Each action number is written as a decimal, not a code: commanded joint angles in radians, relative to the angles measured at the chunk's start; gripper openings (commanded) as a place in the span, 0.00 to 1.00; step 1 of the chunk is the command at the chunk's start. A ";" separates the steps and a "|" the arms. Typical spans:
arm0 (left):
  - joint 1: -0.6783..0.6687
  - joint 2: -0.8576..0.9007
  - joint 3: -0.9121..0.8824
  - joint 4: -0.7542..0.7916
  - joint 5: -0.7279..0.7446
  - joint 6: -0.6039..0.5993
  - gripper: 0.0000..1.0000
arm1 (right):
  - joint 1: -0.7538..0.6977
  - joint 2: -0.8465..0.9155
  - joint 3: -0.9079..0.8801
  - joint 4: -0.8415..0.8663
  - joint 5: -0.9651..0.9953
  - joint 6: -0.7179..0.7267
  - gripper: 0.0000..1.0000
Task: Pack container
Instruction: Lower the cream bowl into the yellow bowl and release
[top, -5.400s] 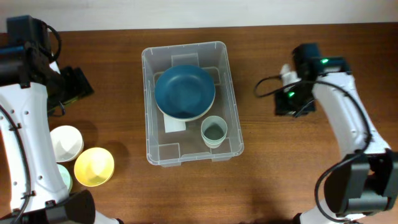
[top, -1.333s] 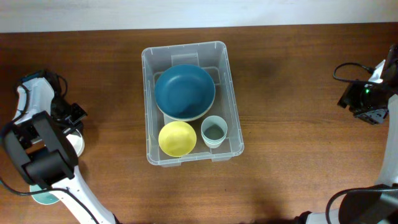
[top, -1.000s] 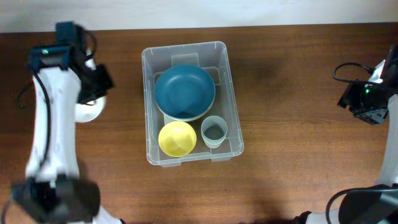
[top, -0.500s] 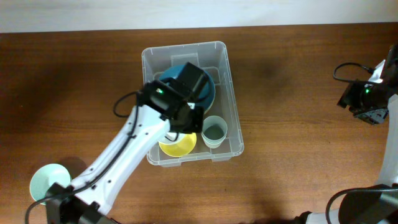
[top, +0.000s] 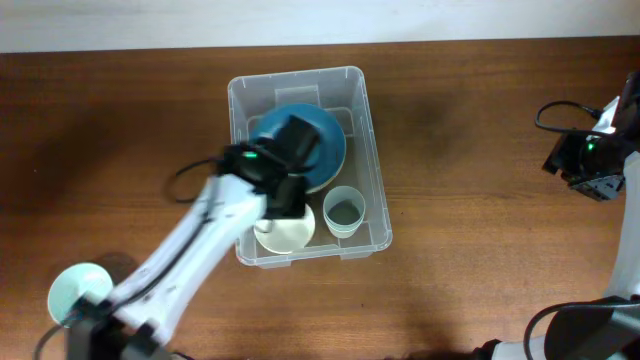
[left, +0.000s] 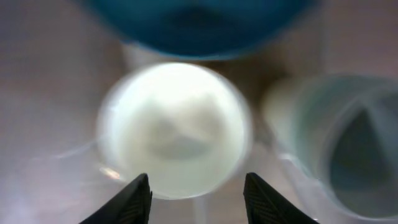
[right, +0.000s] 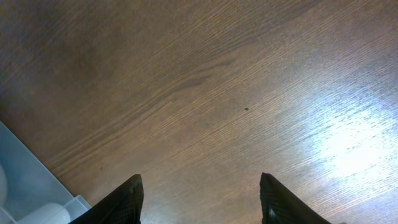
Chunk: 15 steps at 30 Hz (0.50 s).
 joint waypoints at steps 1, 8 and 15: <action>0.169 -0.242 0.041 -0.077 -0.214 -0.109 0.54 | 0.006 -0.016 0.017 0.000 -0.002 0.004 0.56; 0.672 -0.483 -0.102 -0.125 -0.229 -0.121 0.80 | 0.008 -0.016 0.017 -0.001 -0.003 0.005 0.56; 1.113 -0.312 -0.352 0.081 -0.005 0.000 0.83 | 0.057 -0.016 0.017 0.002 -0.001 -0.015 0.56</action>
